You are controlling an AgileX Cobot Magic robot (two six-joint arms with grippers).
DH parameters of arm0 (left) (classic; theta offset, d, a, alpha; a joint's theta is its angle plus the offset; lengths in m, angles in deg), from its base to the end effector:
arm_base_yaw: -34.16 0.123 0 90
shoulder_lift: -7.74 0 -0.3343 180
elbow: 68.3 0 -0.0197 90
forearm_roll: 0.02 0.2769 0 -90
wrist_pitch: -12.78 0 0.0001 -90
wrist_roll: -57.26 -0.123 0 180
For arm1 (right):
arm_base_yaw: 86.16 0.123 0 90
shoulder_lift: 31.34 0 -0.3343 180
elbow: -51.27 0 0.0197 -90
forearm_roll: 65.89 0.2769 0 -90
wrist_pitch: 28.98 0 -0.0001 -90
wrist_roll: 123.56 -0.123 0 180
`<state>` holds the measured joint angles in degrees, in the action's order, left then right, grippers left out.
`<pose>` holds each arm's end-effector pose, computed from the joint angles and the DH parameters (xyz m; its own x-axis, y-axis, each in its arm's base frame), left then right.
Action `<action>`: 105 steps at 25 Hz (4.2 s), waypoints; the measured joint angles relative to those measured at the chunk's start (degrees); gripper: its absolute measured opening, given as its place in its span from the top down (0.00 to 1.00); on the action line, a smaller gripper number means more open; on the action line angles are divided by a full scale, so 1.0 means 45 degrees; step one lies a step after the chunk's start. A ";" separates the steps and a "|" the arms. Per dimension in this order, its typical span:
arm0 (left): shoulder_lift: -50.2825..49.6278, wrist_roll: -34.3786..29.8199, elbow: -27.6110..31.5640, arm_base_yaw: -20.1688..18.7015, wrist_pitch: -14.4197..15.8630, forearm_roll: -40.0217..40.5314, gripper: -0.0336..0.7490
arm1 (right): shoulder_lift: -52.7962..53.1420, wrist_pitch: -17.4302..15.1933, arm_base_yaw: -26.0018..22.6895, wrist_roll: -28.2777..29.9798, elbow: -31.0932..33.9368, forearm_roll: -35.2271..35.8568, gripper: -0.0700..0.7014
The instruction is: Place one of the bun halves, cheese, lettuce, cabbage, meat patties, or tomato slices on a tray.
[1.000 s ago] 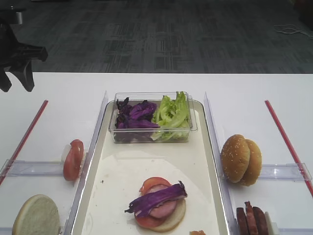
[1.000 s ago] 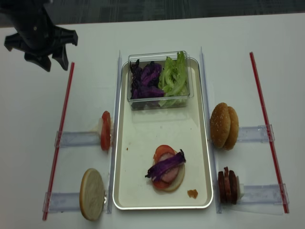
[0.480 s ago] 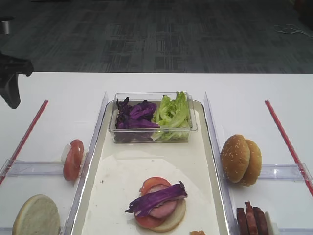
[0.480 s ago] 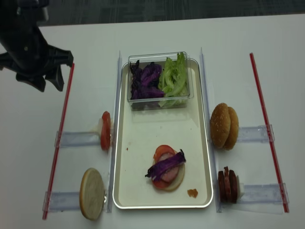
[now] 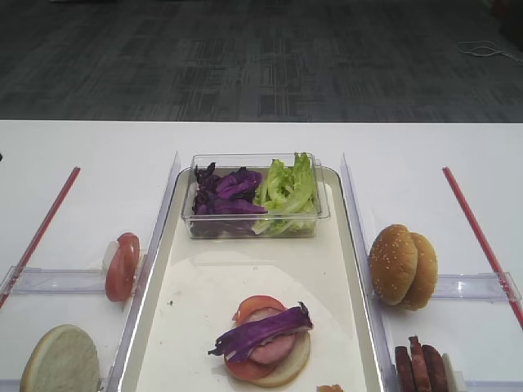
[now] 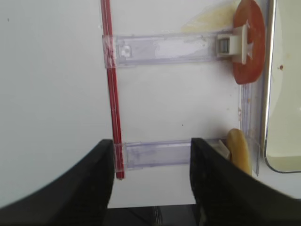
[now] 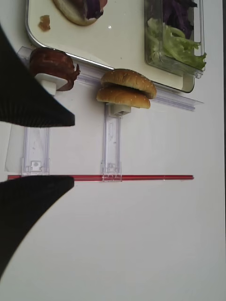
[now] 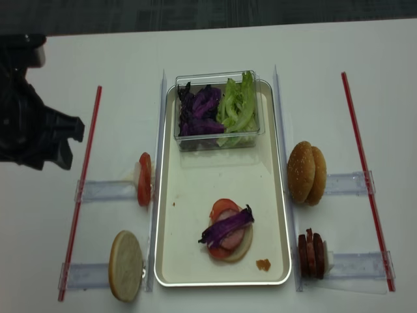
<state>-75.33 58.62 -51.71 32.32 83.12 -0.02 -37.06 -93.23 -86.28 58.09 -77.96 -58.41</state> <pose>0.2571 -0.0083 0.3067 -0.9848 0.0079 -0.1736 0.0087 1.0000 -0.0041 -0.0075 0.0144 0.2634 -0.5108 0.0291 -0.8592 -0.0845 0.9929 0.0838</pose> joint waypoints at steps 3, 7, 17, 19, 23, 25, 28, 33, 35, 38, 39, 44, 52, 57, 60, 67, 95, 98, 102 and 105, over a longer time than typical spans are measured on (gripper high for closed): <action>0.1101 0.0000 0.0775 0.0000 0.0000 0.0000 0.47 | 0.0000 0.0000 0.0000 0.0000 0.0000 0.0000 0.56; 0.2496 0.0000 0.1664 0.0000 0.0030 0.0000 0.47 | 0.0000 0.0000 0.0000 0.0000 0.0000 0.0000 0.56; 0.5572 0.0000 0.3121 0.0000 0.0148 0.0000 0.47 | 0.0000 0.0000 0.0000 0.0000 0.0000 0.0000 0.56; 0.6097 0.0000 0.3435 0.0000 0.0171 0.0000 0.47 | 0.0000 0.0000 0.0000 0.0000 0.0000 0.0000 0.56; 0.6956 0.0000 0.3899 0.0000 0.0220 0.0000 0.47 | 0.0000 0.0000 0.0000 0.0000 0.0000 0.0000 0.56; 0.7419 0.0000 0.4147 0.0000 0.0244 0.0000 0.47 | 0.0000 0.0000 0.0000 0.0000 0.0000 0.0000 0.56; 0.8047 0.0000 0.4546 0.0000 0.0244 0.0000 0.47 | 0.0000 0.0000 0.0000 0.0000 0.0000 0.0000 0.56; 0.9010 0.0000 0.5032 0.0000 0.0188 0.0000 0.47 | 0.0000 0.0000 0.0000 -0.0023 0.0000 0.0000 0.56; 0.9330 0.0000 0.5186 0.0000 0.0090 0.0000 0.47 | 0.0000 0.0000 0.0000 -0.0023 0.0000 0.0000 0.56; 0.9871 0.0000 0.5554 0.0000 -0.0069 0.0000 0.47 | 0.0000 0.0000 0.0000 -0.0023 0.0000 0.0000 0.56; 1.0004 0.0000 0.5663 0.0000 -0.0149 0.0000 0.47 | 0.0000 0.0000 0.0000 -0.0023 0.0000 0.0000 0.56; 1.0423 0.0000 0.5867 0.0000 -0.0416 0.0000 0.47 | 0.0000 0.0000 0.0000 -0.0023 0.0000 0.0000 0.56; 1.1333 -0.0011 0.5895 0.0000 -0.0750 0.0000 0.47 | 0.0000 0.0000 0.0000 -0.0023 0.0000 0.0000 0.56; 1.2173 -0.0011 0.6135 0.0000 -0.0780 0.0000 0.47 | 0.0000 0.0000 0.0000 -0.0023 0.0000 0.0000 0.56; 1.2662 -0.0011 0.6134 0.0000 -0.0780 0.0000 0.47 | 0.0000 0.0000 0.0000 -0.0023 0.0000 0.0000 0.56; 1.3568 -0.0032 0.6332 0.0000 -0.0757 0.0000 0.47 | 0.0000 0.0000 0.0000 -0.0023 0.0000 0.0000 0.56; 1.6832 -0.0041 0.6851 0.0000 -0.0477 -0.0287 0.47 | 0.0000 0.0000 0.0000 -0.0023 0.0000 0.0000 0.56; 1.7084 -0.0041 0.6851 0.0000 -0.0400 -0.0287 0.47 | 0.0000 0.0000 0.0000 -0.0023 0.0000 0.0000 0.56; 1.7192 -0.0041 0.6851 0.0000 -0.0305 -0.0307 0.47 | 0.0000 0.0000 0.0000 -0.0023 0.0000 0.0000 0.56; 1.7201 -0.0041 0.6851 0.0000 -0.0227 -0.0307 0.47 | 0.0000 0.0000 0.0000 -0.0023 0.0000 0.0000 0.56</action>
<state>2.07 58.44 -20.88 32.32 82.10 -1.40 -37.06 -93.23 -86.28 57.99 -77.96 -58.41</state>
